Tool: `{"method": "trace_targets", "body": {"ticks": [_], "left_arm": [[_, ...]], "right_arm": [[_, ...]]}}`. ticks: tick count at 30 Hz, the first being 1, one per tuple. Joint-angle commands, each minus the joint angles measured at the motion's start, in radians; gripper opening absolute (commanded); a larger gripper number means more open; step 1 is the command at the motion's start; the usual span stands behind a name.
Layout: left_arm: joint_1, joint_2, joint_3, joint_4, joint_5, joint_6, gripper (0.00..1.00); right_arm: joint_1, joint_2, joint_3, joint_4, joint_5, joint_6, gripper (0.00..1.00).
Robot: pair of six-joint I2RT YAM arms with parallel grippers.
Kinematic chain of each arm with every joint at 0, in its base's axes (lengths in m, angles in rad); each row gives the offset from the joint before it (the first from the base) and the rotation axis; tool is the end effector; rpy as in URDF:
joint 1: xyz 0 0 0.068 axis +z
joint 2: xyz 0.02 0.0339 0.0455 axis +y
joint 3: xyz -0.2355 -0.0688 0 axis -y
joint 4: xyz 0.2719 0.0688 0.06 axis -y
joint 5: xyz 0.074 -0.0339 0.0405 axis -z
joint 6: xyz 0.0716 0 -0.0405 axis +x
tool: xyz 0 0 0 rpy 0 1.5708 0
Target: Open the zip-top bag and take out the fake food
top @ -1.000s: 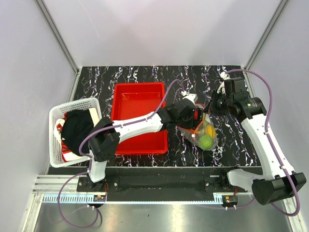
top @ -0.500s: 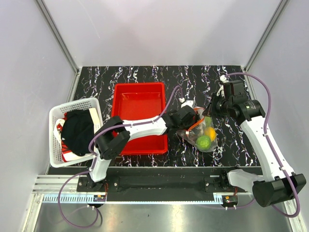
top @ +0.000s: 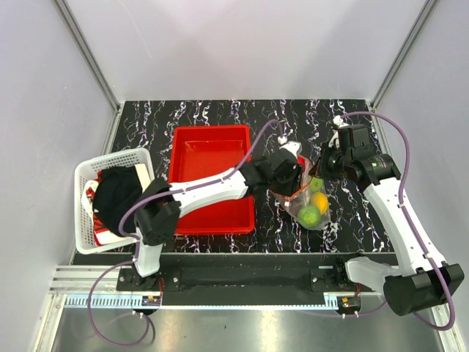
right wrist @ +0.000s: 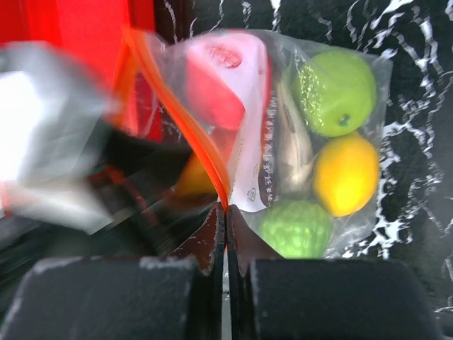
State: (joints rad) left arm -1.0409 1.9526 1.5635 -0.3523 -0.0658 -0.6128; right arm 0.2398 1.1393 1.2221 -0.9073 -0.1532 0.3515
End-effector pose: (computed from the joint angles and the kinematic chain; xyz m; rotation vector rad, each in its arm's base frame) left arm 0.2514 -0.4199 0.1862 0.4826 2.3863 -0.7343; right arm 0.2750 0.0785 0.3034 0.0628 2.4323 0.4560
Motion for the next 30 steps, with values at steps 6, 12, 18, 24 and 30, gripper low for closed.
{"method": "trace_targets", "body": {"ticks": [6, 12, 18, 24, 30], "left_arm": [[0.016, -0.217, 0.147, -0.129, 0.038, 0.090, 0.00], [0.085, -0.359, 0.031, -0.117, 0.176, 0.165, 0.00], [0.139, -0.354, -0.034, -0.065, 0.238, 0.094, 0.00], [0.156, -0.567, -0.279, -0.050, -0.012, 0.090, 0.00], [0.176, -0.750, -0.568, -0.004, -0.057, -0.013, 0.00]], "right_arm": [[0.006, -0.029, -0.003, 0.051, 0.092, -0.066, 0.00], [0.006, -0.050, 0.000, 0.051, 0.115, -0.071, 0.00], [0.006, -0.046, 0.022, 0.047, 0.098, -0.069, 0.00], [0.006, -0.076, 0.028, 0.061, 0.092, -0.065, 0.00], [0.006, -0.093, 0.027, 0.087, 0.070, -0.049, 0.00]]}}
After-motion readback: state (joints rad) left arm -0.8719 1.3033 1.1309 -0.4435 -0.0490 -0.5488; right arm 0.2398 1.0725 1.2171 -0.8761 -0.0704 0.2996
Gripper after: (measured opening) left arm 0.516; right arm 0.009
